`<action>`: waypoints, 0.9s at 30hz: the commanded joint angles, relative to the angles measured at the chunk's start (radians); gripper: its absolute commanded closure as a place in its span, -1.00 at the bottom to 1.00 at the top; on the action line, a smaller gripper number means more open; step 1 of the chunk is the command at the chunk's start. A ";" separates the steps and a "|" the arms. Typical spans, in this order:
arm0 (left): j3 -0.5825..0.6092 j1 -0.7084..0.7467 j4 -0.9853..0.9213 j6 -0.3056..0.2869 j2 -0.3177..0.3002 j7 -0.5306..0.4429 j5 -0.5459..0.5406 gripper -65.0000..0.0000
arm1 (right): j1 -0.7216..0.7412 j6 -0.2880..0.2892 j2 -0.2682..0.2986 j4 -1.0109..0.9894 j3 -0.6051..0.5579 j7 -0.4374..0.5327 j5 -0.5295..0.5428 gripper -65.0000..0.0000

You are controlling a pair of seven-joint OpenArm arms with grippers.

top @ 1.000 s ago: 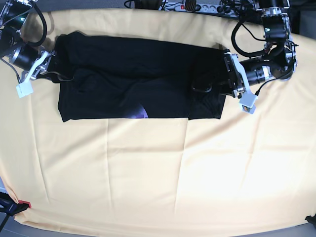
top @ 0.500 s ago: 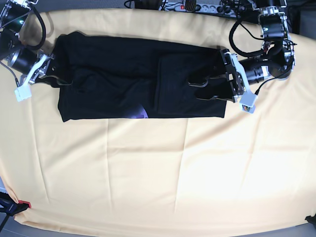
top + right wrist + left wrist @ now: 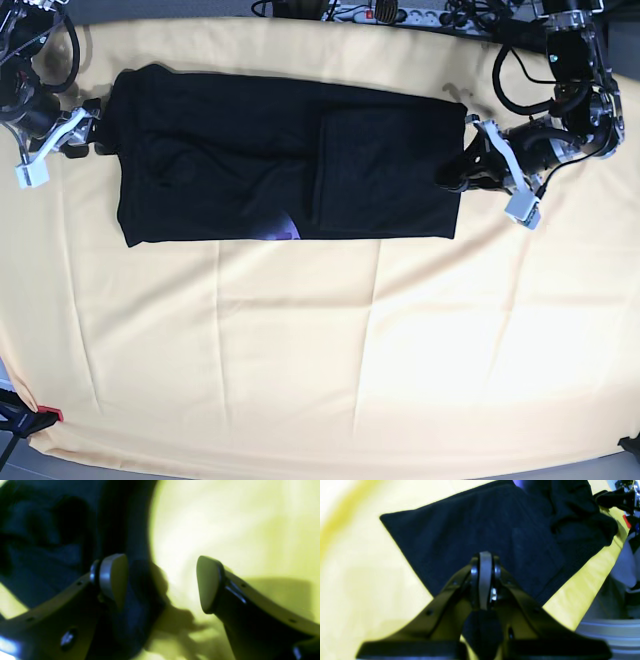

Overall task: Fold the T-shirt properly
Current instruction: 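Release the strip and lift both grippers away from the shirt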

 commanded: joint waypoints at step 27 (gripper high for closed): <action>-0.007 -0.008 0.015 -0.003 -0.081 -0.022 -0.031 1.00 | 0.109 0.020 -0.024 -0.113 -0.153 -0.099 0.164 1.00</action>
